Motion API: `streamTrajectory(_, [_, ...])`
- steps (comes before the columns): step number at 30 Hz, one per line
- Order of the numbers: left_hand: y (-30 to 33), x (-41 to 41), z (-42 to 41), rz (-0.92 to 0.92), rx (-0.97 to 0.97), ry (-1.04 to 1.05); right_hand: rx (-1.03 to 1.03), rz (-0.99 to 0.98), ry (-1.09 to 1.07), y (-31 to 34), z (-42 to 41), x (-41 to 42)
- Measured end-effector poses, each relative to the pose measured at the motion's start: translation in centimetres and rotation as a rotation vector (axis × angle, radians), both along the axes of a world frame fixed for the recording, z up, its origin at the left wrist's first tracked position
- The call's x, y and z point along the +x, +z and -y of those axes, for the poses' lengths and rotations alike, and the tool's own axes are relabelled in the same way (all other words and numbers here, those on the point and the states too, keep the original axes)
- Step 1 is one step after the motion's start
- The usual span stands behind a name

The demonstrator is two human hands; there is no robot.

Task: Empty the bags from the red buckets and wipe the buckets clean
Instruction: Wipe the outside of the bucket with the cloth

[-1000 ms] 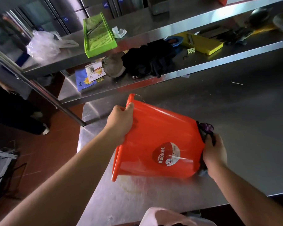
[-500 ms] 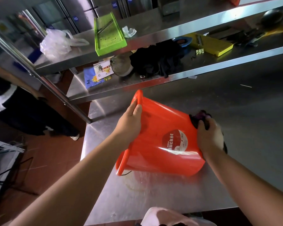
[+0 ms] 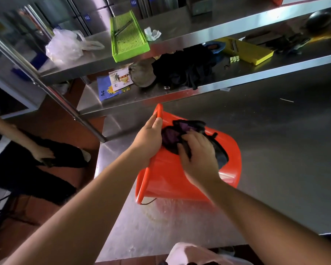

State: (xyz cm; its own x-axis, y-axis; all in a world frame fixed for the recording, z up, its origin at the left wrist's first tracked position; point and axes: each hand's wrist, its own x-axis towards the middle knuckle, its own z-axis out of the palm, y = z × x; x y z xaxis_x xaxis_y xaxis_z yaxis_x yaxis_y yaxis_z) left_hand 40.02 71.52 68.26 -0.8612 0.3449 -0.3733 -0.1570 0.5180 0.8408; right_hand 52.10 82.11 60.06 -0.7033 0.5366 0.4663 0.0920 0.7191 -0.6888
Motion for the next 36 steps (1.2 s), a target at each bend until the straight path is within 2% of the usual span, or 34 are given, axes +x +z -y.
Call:
streamTrajectory(4, [-0.3, -0.3, 1.1, 0.041, 0.023, 0.043, -0.042, 0.093, -0.225, -4.6, -4.8, 3.3])
streamTrajectory(7, [-0.6, -0.4, 1.5, 0.055, 0.037, 0.064, -0.227, 0.186, -0.348, -7.1, -8.2, 6.2])
streamTrajectory(10, [-0.3, 0.2, 1.0, 0.042, 0.033, 0.088, -0.406, 0.260, -0.382, -7.5, -9.4, 6.5])
streamTrajectory(13, [1.0, 0.7, 0.4, -0.021, -0.046, 0.169, -0.536, 0.241, -0.434, -7.1, -9.7, 5.8])
streamTrajectory(17, [1.8, -0.1, 0.7, 0.074, 0.073, 0.185, -0.625, 0.246, -0.457, -7.0, -10.2, 5.8])
streamTrajectory(19, [1.7, -0.3, 1.1, 0.037, 0.097, 0.106, -0.634, 0.271, -0.464, -6.9, -10.5, 5.7])
streamTrajectory(22, [1.1, 0.6, 1.5, -0.029, 0.033, -0.025, -0.619, 0.308, -0.477, -6.5, -10.8, 5.3])
streamTrajectory(26, [0.9, 1.9, 0.8, -0.094, -0.033, -0.027, -0.510, 0.323, -0.439, -4.3, -8.7, 3.3])
streamTrajectory(30, [1.4, 1.8, -0.4, -0.086, -0.053, -0.031, -0.371, 0.163, -0.271, 0.1, -3.4, 0.0])
streamTrajectory(34, [1.2, 1.3, -1.1, -0.126, -0.064, -0.096, -0.279, -0.046, 0.003, 3.8, 1.9, -2.7])
streamTrajectory(36, [1.1, 0.8, -0.9, -0.097, -0.053, -0.069, -0.241, -0.067, 0.073, 3.8, 2.6, -2.6])
